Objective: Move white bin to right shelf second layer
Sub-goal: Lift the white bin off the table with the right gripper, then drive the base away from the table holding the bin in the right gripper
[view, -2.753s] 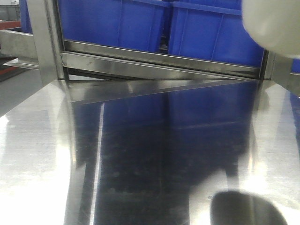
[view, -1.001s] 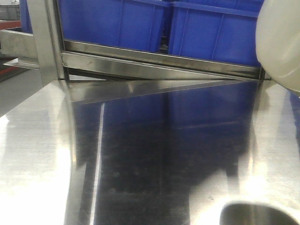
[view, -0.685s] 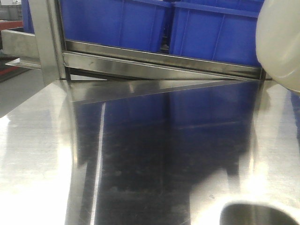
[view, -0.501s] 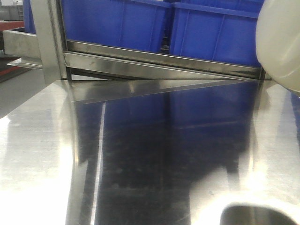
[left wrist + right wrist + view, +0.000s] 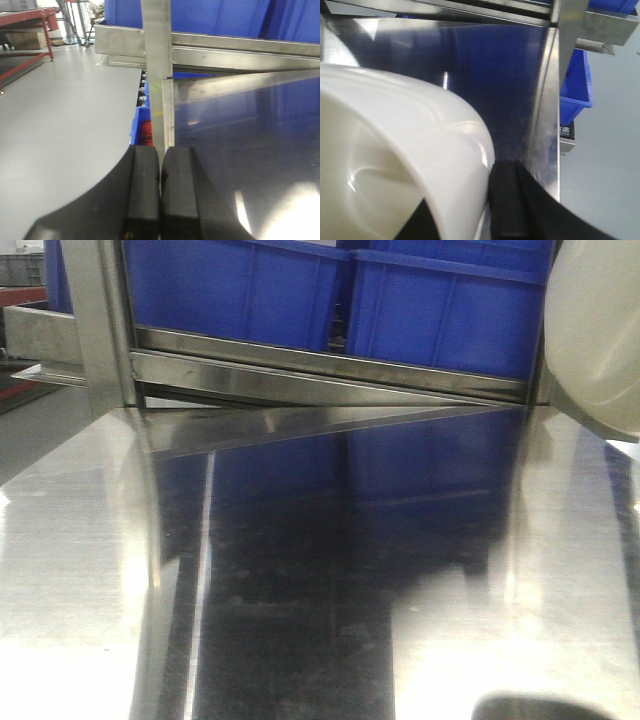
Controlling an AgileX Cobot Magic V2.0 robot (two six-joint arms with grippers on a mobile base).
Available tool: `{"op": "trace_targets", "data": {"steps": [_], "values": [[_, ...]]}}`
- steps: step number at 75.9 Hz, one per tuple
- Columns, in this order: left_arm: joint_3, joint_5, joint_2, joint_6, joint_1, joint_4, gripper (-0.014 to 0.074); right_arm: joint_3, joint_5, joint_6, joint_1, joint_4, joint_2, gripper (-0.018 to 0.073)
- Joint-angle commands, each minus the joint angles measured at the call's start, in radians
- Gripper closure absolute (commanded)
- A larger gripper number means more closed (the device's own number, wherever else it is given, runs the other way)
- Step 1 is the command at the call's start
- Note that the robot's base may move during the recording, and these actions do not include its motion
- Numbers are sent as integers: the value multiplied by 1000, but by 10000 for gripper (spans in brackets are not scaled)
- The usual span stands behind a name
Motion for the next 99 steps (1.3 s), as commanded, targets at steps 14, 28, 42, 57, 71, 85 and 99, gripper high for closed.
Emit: {"op": "trace_targets", "data": {"steps": [14, 28, 42, 57, 71, 85, 99], "values": [[37, -87, -14, -3, -5, 0, 512, -32, -95, -1, -5, 3, -4, 503], [37, -87, -14, -3, -5, 0, 512, -32, -95, -1, -5, 3, -4, 503], [37, -87, -14, -3, -5, 0, 512, -32, -95, -1, -5, 3, -4, 503], [37, -87, -14, -3, -5, 0, 512, -32, -95, -1, -5, 3, -4, 503], [37, -87, -14, -3, -5, 0, 512, -32, -95, -1, -5, 3, -4, 503], [37, -87, -14, -3, -5, 0, 512, -32, -95, -1, -5, 3, -4, 503], [37, -87, -14, -3, -5, 0, 512, -32, -95, -1, -5, 3, -4, 503]]}}
